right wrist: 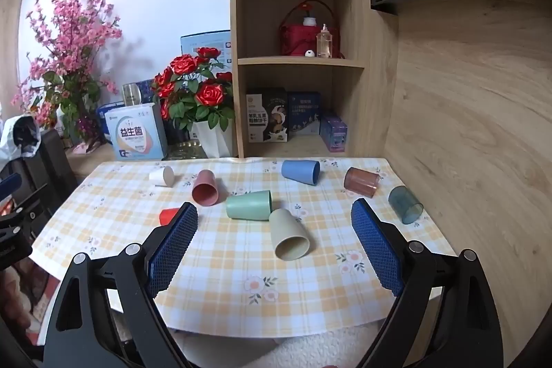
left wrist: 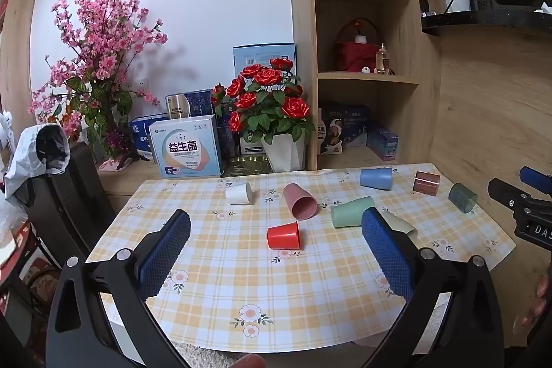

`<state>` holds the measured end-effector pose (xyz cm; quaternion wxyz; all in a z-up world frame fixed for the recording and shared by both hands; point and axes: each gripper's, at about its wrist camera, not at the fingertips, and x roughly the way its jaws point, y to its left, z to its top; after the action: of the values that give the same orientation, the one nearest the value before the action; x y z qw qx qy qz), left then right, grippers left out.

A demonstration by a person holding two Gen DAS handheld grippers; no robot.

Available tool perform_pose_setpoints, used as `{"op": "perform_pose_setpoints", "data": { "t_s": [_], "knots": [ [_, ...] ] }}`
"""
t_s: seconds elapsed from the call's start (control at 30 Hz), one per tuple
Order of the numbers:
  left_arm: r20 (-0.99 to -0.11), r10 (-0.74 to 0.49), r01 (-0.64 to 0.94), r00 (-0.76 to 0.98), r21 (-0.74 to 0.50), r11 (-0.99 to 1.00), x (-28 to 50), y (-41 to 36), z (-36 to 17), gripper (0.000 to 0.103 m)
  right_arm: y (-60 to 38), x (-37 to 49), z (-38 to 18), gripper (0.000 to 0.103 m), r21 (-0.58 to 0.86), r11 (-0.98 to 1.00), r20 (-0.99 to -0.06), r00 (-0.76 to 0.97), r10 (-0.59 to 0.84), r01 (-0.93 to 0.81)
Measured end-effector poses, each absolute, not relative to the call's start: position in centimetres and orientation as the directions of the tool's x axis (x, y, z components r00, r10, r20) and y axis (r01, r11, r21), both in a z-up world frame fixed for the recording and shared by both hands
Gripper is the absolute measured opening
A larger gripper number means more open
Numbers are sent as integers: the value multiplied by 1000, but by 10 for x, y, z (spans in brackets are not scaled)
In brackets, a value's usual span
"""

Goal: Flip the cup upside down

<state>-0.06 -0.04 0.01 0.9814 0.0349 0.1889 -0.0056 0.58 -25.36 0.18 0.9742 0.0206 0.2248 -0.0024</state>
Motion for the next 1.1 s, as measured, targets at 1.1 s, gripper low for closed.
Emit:
{"op": "perform_pose_setpoints", "data": {
  "t_s": [1.1],
  "knots": [
    [-381, 6, 9, 925, 39, 999, -2, 6, -4, 97, -247, 5, -1, 88, 31, 999, -450, 893, 6, 9]
  ]
}}
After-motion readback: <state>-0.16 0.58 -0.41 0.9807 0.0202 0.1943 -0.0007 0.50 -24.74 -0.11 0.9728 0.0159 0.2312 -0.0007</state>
